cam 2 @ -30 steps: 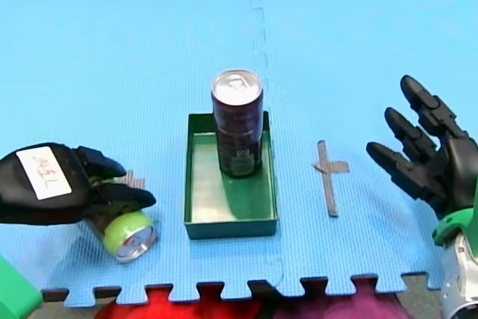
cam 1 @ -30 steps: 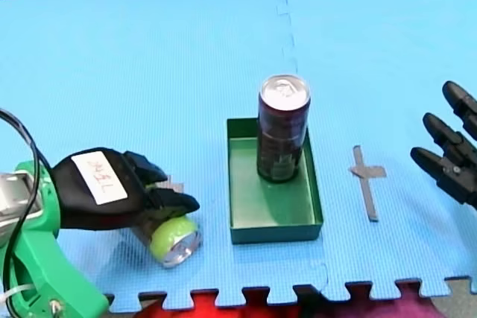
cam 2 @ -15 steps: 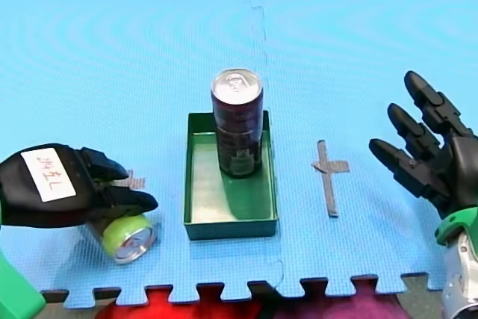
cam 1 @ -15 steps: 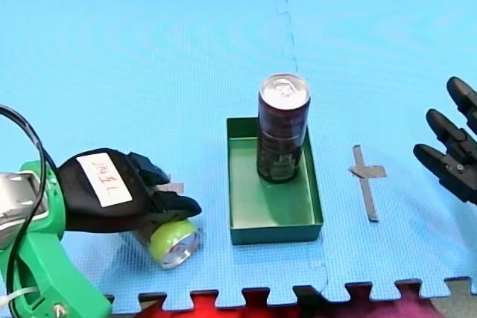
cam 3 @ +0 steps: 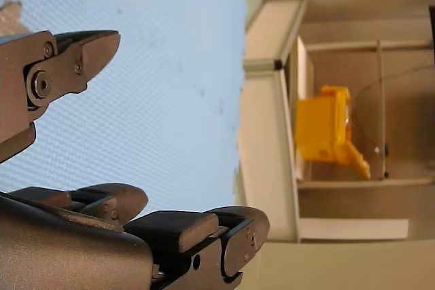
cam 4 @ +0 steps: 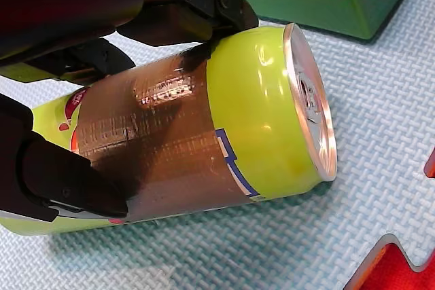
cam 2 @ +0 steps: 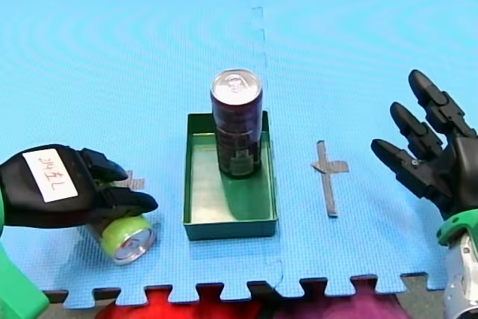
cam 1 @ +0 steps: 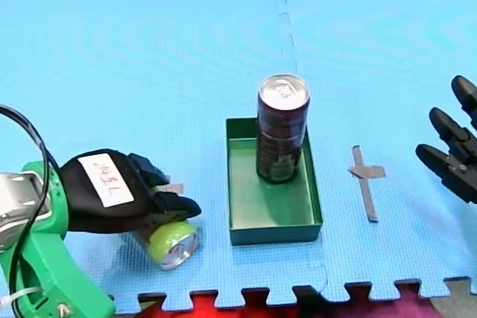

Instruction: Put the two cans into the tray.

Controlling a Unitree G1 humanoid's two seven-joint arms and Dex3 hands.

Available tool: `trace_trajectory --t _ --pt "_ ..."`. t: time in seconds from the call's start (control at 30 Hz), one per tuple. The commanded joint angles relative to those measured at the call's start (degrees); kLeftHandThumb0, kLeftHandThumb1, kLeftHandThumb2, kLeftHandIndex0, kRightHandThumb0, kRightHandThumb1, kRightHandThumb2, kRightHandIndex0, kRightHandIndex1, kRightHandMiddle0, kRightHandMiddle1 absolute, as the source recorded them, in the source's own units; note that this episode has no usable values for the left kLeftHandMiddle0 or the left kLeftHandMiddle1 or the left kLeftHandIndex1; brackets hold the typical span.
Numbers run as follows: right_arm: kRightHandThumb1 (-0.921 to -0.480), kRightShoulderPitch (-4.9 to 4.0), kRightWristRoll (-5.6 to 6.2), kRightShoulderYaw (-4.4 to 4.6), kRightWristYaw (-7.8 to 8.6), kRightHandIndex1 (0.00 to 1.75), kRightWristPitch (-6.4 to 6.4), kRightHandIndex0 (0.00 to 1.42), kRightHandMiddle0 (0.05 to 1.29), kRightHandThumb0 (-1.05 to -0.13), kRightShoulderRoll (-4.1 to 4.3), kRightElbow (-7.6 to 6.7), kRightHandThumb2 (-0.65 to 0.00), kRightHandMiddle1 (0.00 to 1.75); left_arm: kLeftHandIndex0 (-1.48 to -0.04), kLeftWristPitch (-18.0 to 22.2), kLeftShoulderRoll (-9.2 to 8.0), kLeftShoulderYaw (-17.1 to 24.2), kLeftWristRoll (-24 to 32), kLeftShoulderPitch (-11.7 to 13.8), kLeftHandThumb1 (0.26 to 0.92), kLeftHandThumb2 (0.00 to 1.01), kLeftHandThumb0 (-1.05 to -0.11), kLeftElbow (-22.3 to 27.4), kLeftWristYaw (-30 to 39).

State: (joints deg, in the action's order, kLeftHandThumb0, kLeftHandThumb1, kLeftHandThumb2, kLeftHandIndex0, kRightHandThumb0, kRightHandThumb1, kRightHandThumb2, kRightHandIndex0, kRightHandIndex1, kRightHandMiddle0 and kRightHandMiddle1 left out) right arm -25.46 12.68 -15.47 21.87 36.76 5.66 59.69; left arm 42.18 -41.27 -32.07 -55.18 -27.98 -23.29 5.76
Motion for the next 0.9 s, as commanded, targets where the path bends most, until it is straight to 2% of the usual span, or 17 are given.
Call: trace_trajectory --t 0.0,0.27,0.57,0.87 --pt "-0.767 0.22 0.27 -0.13 0.04 0.0 0.08 0.43 0.41 -0.834 0.14 -0.29 0.0 0.0 -0.43 -0.61 0.05 -0.28 -0.42 0.02 0.904 0.01 -1.048 -0.32 0.78" --pt "-0.764 0.32 0.55 -0.35 0.45 0.0 0.26 0.44 0.42 -0.806 0.48 -0.19 0.0 0.0 -0.43 -3.13 1.4 -0.63 -1.33 -1.64 0.902 0.01 -1.048 -2.71 0.68" --pt "-0.765 0.32 0.73 -0.54 0.86 0.0 0.6 0.44 0.41 -0.792 0.64 0.08 0.0 0.0 -0.43 -4.04 3.39 -2.84 -3.26 -3.86 0.904 0.0 -1.048 -10.31 -4.39" --pt "-0.765 0.41 0.56 -0.44 0.73 0.0 0.78 0.44 0.42 -0.78 0.62 -0.29 0.0 0.0 -0.44 -5.19 4.23 -4.45 -3.18 -4.45 0.908 0.0 -1.048 -12.56 -6.0"
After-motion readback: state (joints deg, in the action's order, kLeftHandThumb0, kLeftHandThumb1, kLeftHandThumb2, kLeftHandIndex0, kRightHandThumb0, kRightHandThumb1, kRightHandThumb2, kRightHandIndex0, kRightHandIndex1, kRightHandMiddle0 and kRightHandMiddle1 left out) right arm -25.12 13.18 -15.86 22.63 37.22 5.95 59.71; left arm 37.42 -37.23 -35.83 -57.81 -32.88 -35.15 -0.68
